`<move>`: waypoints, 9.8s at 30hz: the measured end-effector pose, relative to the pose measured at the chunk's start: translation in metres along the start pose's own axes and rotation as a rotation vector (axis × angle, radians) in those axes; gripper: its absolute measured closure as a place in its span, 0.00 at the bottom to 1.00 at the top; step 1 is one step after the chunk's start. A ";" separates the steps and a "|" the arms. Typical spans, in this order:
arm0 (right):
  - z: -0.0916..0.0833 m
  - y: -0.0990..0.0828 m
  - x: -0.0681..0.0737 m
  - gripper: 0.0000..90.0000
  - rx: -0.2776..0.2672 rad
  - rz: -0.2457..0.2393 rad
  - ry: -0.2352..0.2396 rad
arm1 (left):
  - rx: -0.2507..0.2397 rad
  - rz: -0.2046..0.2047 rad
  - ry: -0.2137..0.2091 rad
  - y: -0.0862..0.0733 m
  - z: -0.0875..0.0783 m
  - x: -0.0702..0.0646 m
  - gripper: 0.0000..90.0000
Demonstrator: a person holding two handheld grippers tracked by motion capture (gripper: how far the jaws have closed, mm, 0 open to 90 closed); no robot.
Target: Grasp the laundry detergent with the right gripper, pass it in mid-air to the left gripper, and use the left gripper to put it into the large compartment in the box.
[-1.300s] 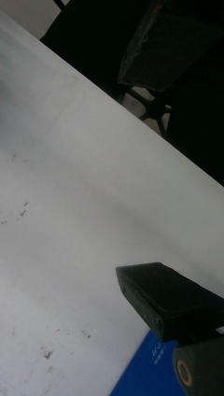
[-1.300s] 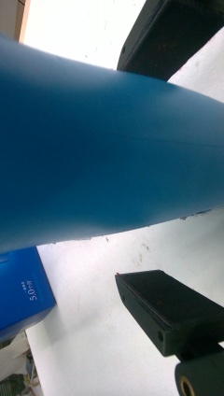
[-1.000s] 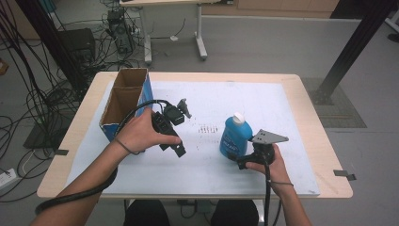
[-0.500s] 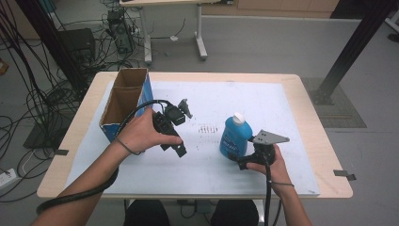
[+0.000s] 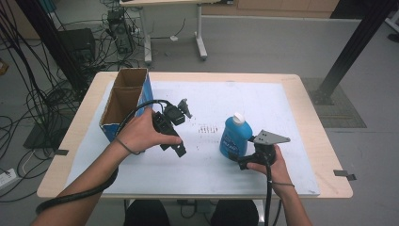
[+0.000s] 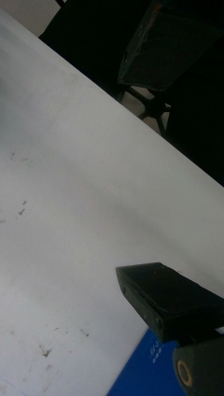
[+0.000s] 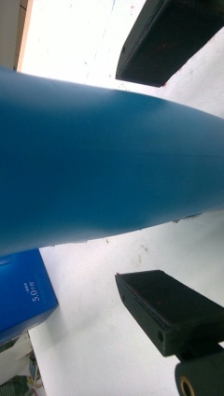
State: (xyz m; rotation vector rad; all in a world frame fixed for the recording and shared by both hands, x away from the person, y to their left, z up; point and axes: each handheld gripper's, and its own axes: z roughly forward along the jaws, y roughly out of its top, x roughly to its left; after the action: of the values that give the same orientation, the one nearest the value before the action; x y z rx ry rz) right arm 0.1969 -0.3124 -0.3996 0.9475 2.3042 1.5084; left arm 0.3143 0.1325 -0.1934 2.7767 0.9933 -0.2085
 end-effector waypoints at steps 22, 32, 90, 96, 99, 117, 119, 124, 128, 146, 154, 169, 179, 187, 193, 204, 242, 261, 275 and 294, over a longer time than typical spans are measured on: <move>-0.001 -0.003 -0.001 0.04 -0.005 0.004 0.000 | 0.002 0.005 0.001 0.002 0.000 -0.001 0.09; 0.000 -0.002 0.000 0.04 -0.007 0.002 0.001 | 0.001 0.006 0.002 0.002 0.000 -0.001 0.09; 0.008 -0.007 0.002 0.14 -0.019 0.009 -0.006 | -0.005 0.005 0.001 0.001 -0.001 -0.002 0.09; 0.009 -0.009 0.002 0.17 -0.026 0.013 -0.009 | -0.007 0.000 0.001 -0.001 -0.001 -0.001 0.09; 0.009 -0.009 0.002 0.18 -0.030 0.014 -0.009 | -0.003 0.002 0.002 0.000 -0.001 -0.001 0.09; 0.014 -0.012 0.003 0.25 -0.029 0.014 -0.012 | -0.006 -0.003 0.002 -0.002 -0.002 0.000 0.09; 0.014 -0.012 0.004 0.27 -0.032 0.012 -0.015 | -0.006 -0.002 0.003 -0.002 -0.001 -0.001 0.09; 0.014 -0.012 0.004 0.29 -0.033 0.008 -0.018 | -0.003 -0.001 0.002 -0.001 -0.001 0.000 0.09; 0.014 -0.014 0.005 0.38 -0.045 0.007 -0.022 | -0.010 -0.002 0.001 -0.002 -0.002 -0.001 0.09; 0.013 -0.016 0.006 0.44 -0.052 -0.016 -0.036 | -0.012 -0.002 0.003 -0.002 -0.003 -0.001 0.09; 0.013 -0.018 0.006 0.44 -0.059 -0.026 -0.038 | -0.012 -0.004 0.004 -0.002 -0.002 -0.001 0.09; 0.013 -0.021 0.006 0.45 -0.068 -0.033 -0.035 | -0.008 -0.004 -0.003 0.000 0.002 0.001 0.09; 0.013 -0.023 0.006 0.45 -0.077 -0.032 -0.033 | -0.020 -0.012 0.004 0.000 0.003 -0.002 0.09; 0.013 -0.024 0.006 0.45 -0.079 -0.032 -0.036 | -0.025 -0.013 0.007 0.000 0.002 -0.002 0.09; 0.013 -0.024 0.006 0.45 -0.079 -0.033 -0.036 | -0.024 -0.015 0.005 0.000 0.002 -0.002 0.09; 0.013 -0.024 0.007 0.45 -0.081 -0.031 -0.040 | -0.018 -0.014 0.007 0.003 0.002 -0.003 0.09; 0.013 -0.024 0.006 0.45 -0.082 -0.025 -0.035 | -0.031 -0.005 0.001 0.013 0.004 -0.004 0.09; 0.013 -0.024 0.005 0.45 -0.083 -0.017 -0.034 | -0.039 -0.006 0.001 0.015 0.000 -0.001 0.09; 0.008 -0.017 -0.003 0.46 -0.057 -0.028 -0.014 | -0.056 0.026 0.007 0.014 -0.014 0.001 0.09; -0.009 0.012 -0.014 0.46 -0.059 -0.027 0.044 | -0.088 0.119 -0.001 0.012 -0.042 0.004 0.09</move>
State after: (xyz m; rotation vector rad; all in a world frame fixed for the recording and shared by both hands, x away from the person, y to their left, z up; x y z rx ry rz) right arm 0.2079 -0.3248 -0.3868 0.8724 2.2793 1.5930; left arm 0.3282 0.1349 -0.1521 2.7432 0.8134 -0.1458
